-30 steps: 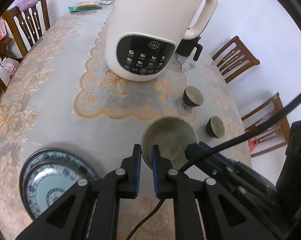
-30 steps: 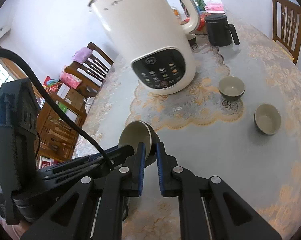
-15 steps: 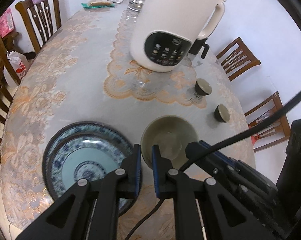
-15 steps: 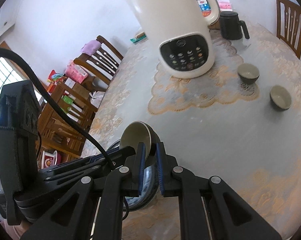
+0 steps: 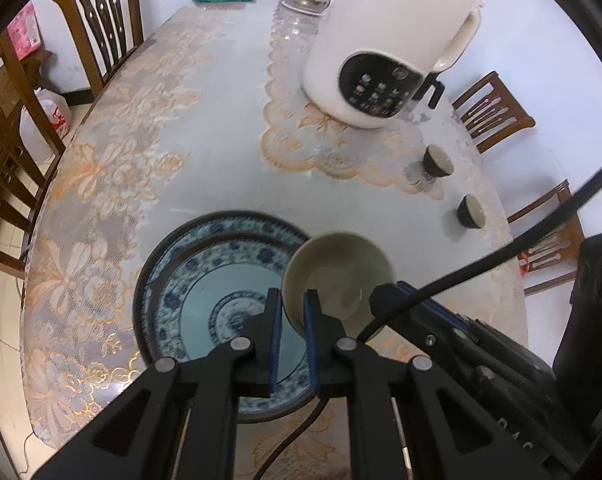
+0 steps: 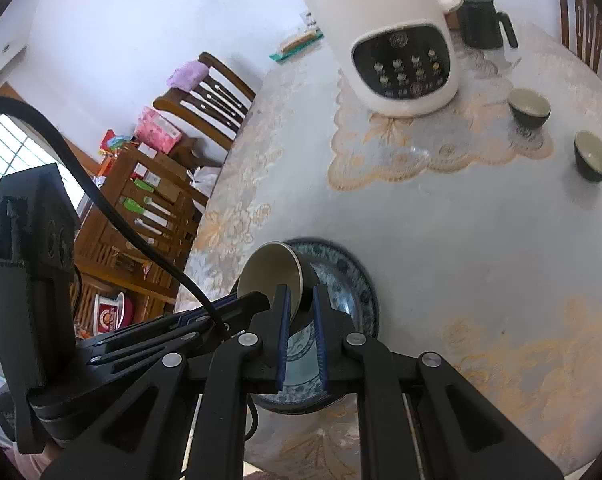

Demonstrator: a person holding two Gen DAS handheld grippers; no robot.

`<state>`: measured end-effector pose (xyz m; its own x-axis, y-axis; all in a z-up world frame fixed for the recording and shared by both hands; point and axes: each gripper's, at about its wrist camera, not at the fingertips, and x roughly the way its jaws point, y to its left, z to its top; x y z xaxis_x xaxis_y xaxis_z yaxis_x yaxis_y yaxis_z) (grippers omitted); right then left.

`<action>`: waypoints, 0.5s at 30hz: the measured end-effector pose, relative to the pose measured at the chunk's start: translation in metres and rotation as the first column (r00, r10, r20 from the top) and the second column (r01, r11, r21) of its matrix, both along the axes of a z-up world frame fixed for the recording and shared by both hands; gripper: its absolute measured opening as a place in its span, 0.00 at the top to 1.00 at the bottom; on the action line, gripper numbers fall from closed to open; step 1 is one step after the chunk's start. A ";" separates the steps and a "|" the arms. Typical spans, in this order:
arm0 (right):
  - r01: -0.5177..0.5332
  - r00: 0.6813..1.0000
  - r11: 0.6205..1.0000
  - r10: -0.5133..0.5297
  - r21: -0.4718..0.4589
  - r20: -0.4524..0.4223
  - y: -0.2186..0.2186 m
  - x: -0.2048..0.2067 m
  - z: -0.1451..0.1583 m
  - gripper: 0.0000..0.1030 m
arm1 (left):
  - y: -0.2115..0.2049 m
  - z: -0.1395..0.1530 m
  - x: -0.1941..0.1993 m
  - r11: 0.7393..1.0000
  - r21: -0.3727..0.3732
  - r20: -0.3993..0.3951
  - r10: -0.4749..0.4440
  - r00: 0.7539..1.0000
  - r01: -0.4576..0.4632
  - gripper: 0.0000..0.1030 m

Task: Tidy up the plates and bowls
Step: 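Lift the bowl with both tools and carry it over the plate stack, then lower the bowl onto the top plate and open both tools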

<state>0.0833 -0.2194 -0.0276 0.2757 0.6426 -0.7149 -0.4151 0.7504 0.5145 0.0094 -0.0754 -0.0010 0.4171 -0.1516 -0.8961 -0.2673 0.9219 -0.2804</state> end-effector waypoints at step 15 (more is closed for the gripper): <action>-0.011 0.991 0.999 0.007 -0.032 -0.133 0.029 0.003 -0.041 0.86 | 0.023 -0.036 -0.004 1.000 -0.003 -0.096 -0.002 0.995 0.002 0.91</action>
<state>0.0865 -0.1906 -0.0691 0.1715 0.6208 -0.7650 -0.3514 0.7640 0.5411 0.0053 -0.0528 -0.0369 0.3292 -0.1552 -0.9314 -0.2910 0.9217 -0.2565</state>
